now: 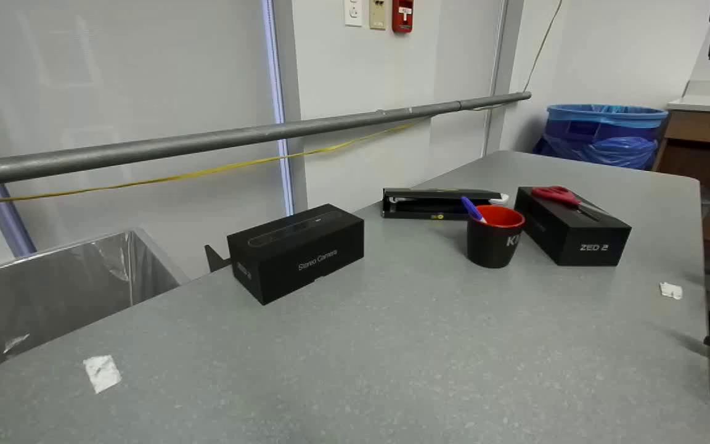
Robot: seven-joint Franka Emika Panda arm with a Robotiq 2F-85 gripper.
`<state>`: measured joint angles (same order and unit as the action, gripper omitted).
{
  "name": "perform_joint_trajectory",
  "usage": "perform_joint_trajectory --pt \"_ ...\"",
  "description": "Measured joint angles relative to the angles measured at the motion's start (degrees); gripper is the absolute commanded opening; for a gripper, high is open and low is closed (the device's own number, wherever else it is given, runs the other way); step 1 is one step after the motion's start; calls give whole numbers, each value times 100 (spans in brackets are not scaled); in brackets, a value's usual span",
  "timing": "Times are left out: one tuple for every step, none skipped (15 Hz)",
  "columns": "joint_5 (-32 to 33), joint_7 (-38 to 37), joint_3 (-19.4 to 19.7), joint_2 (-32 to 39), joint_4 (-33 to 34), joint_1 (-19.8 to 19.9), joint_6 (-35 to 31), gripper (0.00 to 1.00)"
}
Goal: Put the marker in the mug on the table
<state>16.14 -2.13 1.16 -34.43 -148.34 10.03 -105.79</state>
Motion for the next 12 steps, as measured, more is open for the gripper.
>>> perform_joint_trajectory --pt "0 0 0 3 0 0 0 100" --pt "0 0 0 3 0 0 0 100" --pt "0 0 0 3 0 0 0 100" --pt "0 -1 2 3 0 -5 0 100" --pt "-3 50 14 3 0 -36 -15 100" --pt "-5 112 33 10 -3 -93 -127 100" --pt "-17 177 46 50 -4 -163 -332 100" --pt "-33 253 52 153 -8 -253 -653 100" --pt "-70 313 56 312 -9 -348 -996 100" --pt "-141 390 62 515 -5 -450 -1327 100" --pt "-259 499 72 759 13 -559 -1624 100" --pt "-431 636 85 1021 56 -671 -1866 100"
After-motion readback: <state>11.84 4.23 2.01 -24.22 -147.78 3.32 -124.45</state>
